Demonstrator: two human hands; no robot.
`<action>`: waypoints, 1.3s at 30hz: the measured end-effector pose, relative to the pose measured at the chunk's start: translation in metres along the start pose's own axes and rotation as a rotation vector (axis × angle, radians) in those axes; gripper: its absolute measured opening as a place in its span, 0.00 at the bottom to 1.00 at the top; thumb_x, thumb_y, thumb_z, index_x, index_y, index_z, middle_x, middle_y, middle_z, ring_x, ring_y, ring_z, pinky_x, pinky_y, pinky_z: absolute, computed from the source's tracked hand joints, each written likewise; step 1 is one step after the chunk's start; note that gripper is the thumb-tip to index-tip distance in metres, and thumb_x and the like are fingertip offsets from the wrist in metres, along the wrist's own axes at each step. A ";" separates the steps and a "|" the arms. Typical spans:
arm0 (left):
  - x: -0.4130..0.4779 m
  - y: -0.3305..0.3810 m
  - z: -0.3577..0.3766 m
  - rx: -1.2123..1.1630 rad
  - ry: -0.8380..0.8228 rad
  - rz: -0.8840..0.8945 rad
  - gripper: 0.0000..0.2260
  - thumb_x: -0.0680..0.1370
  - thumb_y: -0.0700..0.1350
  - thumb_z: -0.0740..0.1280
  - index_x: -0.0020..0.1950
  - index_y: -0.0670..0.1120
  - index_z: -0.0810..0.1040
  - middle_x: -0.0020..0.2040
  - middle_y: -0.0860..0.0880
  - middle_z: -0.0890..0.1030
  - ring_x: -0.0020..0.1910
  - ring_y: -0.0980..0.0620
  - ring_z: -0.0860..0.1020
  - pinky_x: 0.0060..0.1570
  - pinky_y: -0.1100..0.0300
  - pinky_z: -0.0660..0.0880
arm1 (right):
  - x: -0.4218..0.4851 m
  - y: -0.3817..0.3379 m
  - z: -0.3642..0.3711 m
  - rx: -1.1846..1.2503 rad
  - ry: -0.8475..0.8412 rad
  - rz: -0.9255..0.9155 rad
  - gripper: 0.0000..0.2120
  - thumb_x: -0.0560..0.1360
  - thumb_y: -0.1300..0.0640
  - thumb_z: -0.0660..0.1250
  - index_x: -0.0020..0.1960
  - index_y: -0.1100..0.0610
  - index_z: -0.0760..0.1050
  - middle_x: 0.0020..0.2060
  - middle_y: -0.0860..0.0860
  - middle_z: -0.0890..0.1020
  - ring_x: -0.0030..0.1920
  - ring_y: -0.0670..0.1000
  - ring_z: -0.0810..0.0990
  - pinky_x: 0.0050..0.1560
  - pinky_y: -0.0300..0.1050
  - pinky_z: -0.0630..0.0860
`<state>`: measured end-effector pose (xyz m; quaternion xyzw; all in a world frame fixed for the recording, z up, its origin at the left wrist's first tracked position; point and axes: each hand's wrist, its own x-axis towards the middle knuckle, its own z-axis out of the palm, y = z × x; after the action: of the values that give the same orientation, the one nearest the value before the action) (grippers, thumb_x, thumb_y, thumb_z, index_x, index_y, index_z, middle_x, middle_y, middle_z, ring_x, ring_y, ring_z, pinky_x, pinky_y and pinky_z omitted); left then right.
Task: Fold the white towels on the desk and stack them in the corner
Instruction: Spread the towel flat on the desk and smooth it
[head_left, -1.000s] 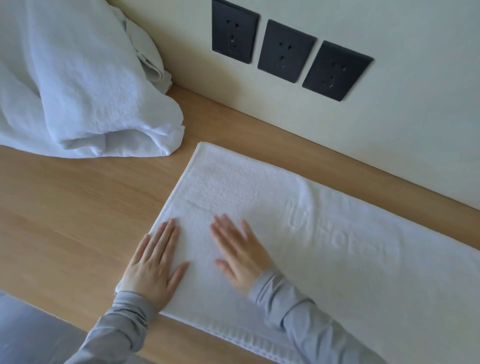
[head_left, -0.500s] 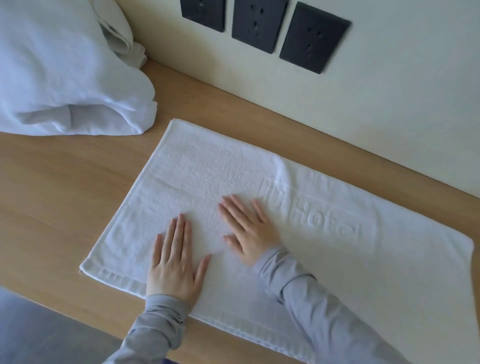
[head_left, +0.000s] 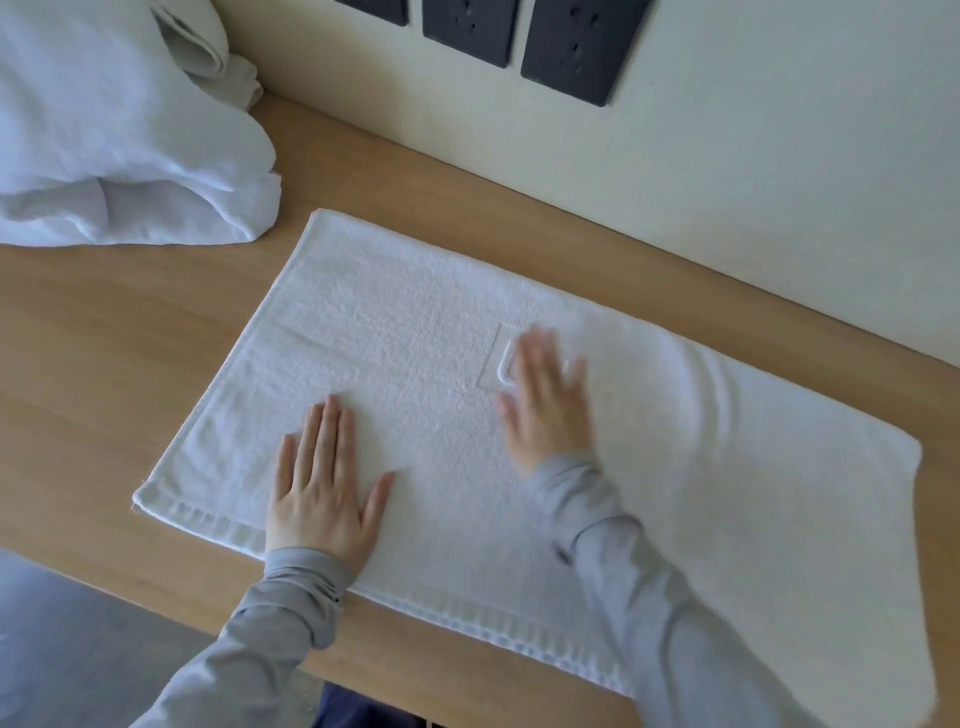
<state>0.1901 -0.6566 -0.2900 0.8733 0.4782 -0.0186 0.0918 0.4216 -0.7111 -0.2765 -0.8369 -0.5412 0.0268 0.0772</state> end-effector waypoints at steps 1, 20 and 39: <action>0.000 0.000 -0.001 -0.006 0.001 0.002 0.34 0.78 0.61 0.46 0.76 0.39 0.53 0.76 0.43 0.54 0.76 0.46 0.53 0.74 0.48 0.50 | -0.015 -0.026 0.005 0.014 -0.030 -0.088 0.28 0.77 0.51 0.51 0.73 0.64 0.59 0.73 0.60 0.62 0.74 0.61 0.58 0.70 0.64 0.56; -0.007 0.076 -0.007 -0.062 -0.041 0.405 0.31 0.79 0.58 0.47 0.75 0.39 0.57 0.76 0.43 0.57 0.75 0.44 0.56 0.73 0.48 0.53 | -0.128 0.011 -0.011 0.065 -0.113 0.368 0.30 0.77 0.47 0.43 0.75 0.60 0.53 0.75 0.54 0.54 0.75 0.54 0.50 0.74 0.57 0.44; -0.006 0.108 -0.002 -0.062 -0.108 0.475 0.32 0.79 0.60 0.41 0.74 0.39 0.60 0.75 0.43 0.60 0.74 0.44 0.56 0.72 0.49 0.48 | -0.195 0.083 -0.035 0.011 -0.200 0.644 0.29 0.79 0.46 0.43 0.73 0.57 0.35 0.74 0.51 0.39 0.75 0.51 0.38 0.74 0.49 0.35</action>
<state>0.2770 -0.7183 -0.2716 0.9556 0.2544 -0.0286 0.1457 0.4203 -0.9256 -0.2624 -0.9577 -0.2537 0.1348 0.0160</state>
